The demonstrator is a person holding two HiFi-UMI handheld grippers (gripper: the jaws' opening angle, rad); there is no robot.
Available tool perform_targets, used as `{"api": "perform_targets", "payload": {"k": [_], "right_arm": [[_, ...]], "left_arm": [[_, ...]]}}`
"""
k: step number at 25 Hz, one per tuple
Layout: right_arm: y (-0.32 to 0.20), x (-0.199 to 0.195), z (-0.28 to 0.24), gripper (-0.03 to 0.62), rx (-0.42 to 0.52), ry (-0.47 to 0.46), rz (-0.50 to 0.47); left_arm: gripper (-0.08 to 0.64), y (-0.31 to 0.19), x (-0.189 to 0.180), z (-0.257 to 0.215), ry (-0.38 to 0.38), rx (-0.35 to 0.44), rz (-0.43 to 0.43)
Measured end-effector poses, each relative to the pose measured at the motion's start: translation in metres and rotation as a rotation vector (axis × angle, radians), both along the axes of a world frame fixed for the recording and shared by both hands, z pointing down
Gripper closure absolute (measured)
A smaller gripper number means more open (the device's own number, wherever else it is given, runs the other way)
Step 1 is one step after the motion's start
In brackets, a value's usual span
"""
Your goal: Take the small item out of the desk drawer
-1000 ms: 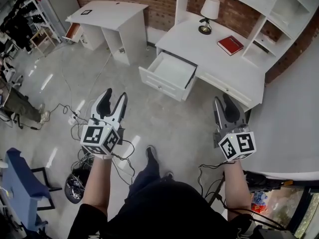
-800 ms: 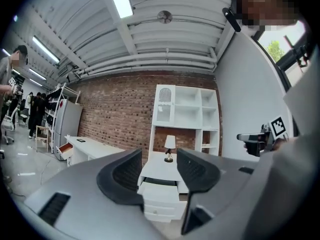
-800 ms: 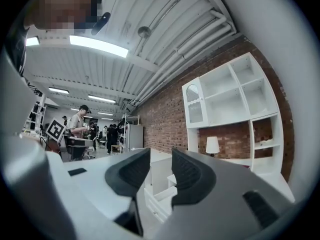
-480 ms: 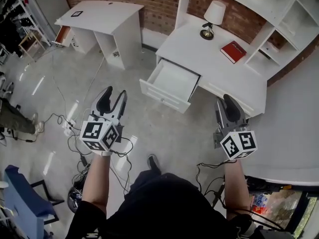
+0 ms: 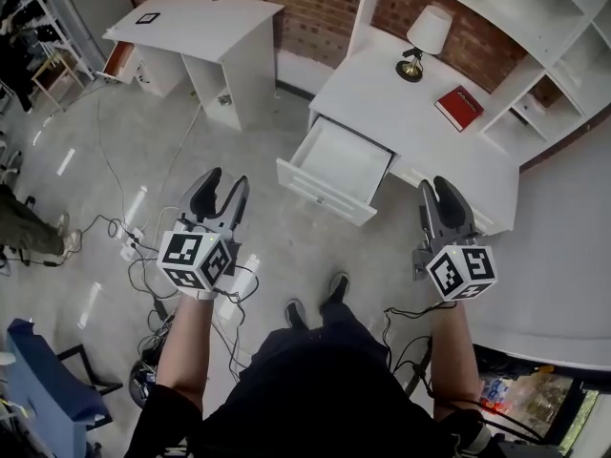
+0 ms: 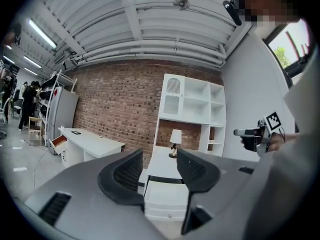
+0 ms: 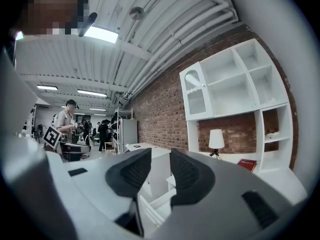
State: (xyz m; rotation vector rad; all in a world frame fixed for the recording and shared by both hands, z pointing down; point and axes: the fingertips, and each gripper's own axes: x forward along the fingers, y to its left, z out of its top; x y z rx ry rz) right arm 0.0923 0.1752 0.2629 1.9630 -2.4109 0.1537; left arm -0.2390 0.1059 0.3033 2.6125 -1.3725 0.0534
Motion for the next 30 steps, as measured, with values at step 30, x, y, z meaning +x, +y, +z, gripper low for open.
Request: {"api": "perform_targets", "payload": {"k": [30], "right_arm": [[-0.317, 0.06, 0.095, 0.486, -0.109, -0.108, -0.254]], "left_arm": [[0.348, -0.254, 0.07, 0.022, -0.098, -0.052, -0.223]]}}
